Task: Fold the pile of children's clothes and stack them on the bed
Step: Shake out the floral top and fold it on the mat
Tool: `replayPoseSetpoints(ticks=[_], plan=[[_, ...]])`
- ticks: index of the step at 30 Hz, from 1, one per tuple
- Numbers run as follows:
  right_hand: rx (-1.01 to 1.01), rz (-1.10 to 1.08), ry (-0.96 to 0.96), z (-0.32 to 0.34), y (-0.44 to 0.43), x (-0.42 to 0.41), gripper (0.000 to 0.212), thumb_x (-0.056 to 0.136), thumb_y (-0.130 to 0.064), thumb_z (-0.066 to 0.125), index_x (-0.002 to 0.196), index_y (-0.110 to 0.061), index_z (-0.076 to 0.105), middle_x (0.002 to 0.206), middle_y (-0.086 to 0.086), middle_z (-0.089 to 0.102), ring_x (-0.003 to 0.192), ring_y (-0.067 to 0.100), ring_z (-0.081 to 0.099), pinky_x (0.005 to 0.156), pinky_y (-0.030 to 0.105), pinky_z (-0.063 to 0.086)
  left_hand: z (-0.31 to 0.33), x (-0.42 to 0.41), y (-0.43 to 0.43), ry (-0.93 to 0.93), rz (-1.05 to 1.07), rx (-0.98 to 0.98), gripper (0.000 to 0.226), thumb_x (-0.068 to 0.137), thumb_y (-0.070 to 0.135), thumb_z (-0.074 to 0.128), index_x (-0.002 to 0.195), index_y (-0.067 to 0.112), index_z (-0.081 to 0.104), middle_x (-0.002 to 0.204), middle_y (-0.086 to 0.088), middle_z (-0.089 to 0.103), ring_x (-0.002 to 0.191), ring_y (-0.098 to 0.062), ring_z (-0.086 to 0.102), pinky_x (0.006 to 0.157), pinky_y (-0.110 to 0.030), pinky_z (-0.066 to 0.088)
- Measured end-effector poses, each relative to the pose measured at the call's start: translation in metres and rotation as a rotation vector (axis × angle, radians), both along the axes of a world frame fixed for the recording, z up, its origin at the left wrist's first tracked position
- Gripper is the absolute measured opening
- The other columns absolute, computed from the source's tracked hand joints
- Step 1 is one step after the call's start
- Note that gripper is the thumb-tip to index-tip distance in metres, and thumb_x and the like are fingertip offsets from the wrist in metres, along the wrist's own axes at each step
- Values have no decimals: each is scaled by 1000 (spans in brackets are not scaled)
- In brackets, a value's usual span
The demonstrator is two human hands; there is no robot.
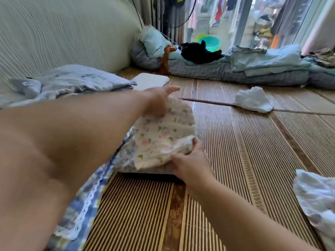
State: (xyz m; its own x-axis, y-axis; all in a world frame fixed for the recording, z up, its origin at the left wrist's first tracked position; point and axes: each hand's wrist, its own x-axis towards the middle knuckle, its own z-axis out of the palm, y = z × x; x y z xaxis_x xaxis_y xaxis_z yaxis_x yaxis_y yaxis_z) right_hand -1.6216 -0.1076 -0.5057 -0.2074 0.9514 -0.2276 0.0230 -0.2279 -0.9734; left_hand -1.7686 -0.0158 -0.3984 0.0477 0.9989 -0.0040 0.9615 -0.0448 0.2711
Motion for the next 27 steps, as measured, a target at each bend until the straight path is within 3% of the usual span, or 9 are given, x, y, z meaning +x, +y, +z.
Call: replayPoseSetpoints(ticks=[2,4,8,11,13,16,21,25,27], plan=[[-68,128,-127,0,-6,7,53,83,-18,66,122,-33,33,118,2,55,101,17,61,73,32,57,-17,2,9,46,-3,-22,84,83,15,67,151,36,21,150,-6,38,130,-27,46,107,-32,38],[-28,149,-243,1,-2,21,45,87,-20,66,122,-31,42,108,-2,57,95,17,64,73,33,59,-34,-2,9,69,-10,-35,78,86,24,67,151,30,24,154,-6,33,137,-25,38,112,-33,33],[428,-55,-604,13,27,30,29,91,-24,58,119,-26,54,104,1,62,86,16,64,77,38,57,-65,-18,-4,210,32,-67,74,91,52,54,150,20,24,154,-12,27,140,-30,28,114,-42,28],[710,181,-845,24,60,15,58,88,-34,63,142,-28,41,140,0,48,123,18,48,103,37,42,-84,-24,-21,163,67,-234,99,83,69,50,154,20,3,162,-11,0,148,-31,3,120,-45,12],[720,485,-1078,26,83,1,98,74,-54,72,152,-31,16,160,-4,16,147,20,15,118,45,21,-93,-25,-29,156,54,-315,120,66,82,50,153,23,-6,161,-13,-10,148,-32,-7,120,-46,7],[643,704,-1329,19,111,-10,122,63,-66,74,153,-31,-1,162,-6,-5,149,19,-6,118,50,11,-103,-31,-27,184,29,-343,139,39,90,48,152,31,-9,161,-9,-10,148,-29,-7,120,-47,10],[455,737,-1414,-5,141,-5,125,57,-84,61,154,-28,4,162,-3,3,148,26,9,118,50,18,-110,-41,-13,143,35,-364,125,51,85,61,150,43,-2,162,-1,-7,148,-29,0,119,-47,12],[461,448,-1335,-2,129,18,96,71,-83,46,148,-29,25,157,2,25,140,31,27,109,63,25,-101,-29,-22,155,90,-161,106,72,78,54,152,37,0,162,-5,-2,148,-30,-5,118,-53,10],[489,263,-1210,5,106,40,86,79,-77,43,149,-30,22,158,-1,23,143,26,24,109,65,21,-93,-15,-39,87,81,-44,94,80,69,54,152,37,4,162,-2,-1,148,-27,-5,118,-53,10]])
